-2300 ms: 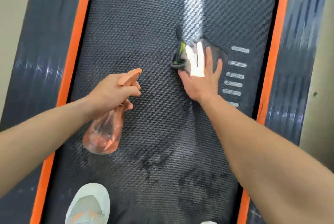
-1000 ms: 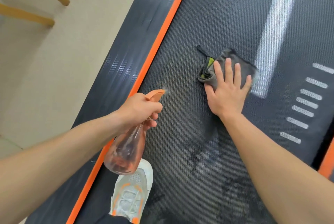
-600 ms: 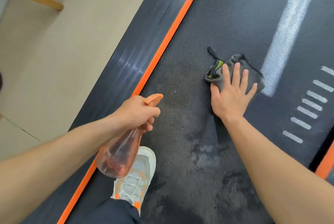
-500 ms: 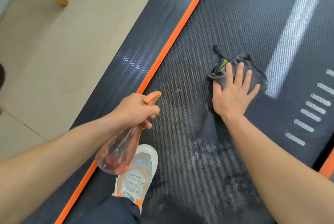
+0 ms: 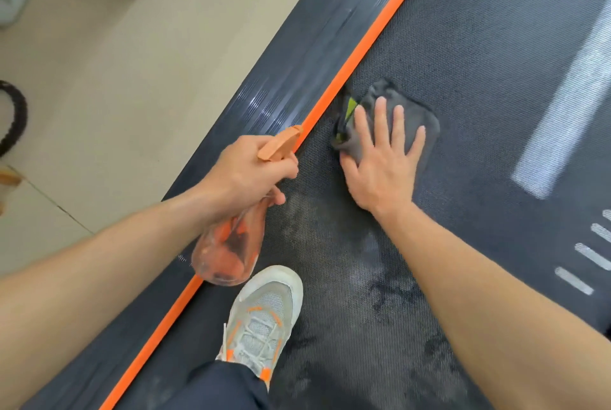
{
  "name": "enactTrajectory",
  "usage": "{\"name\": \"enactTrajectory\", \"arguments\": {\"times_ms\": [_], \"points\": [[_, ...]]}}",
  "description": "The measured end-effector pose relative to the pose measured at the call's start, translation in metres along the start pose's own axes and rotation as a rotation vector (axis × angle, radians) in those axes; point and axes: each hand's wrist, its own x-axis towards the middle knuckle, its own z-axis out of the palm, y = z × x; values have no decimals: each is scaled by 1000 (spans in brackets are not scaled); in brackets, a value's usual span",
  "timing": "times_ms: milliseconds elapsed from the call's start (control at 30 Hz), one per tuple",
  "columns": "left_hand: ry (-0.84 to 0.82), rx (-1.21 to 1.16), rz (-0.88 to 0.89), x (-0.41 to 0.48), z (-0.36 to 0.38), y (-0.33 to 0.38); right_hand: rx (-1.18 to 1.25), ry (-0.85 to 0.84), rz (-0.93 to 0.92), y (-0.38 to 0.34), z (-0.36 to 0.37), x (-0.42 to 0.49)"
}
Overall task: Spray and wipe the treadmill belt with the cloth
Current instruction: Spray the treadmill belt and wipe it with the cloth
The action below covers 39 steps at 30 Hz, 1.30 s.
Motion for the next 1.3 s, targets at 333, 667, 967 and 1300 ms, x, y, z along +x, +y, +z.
{"name": "enactTrajectory", "arguments": {"times_ms": [333, 667, 967, 1300], "points": [[-36, 13, 21, 18, 10, 21, -132, -38, -294, 30, 2, 13], [21, -20, 86, 28, 13, 45, -65, -63, -422, -3, 18, -64], [-28, 55, 81, 34, 23, 39, -61, -46, -123, 49, -22, 63], [-20, 11, 117, 37, 28, 52, 102, -328, -552, -3, -2, -89]]}}
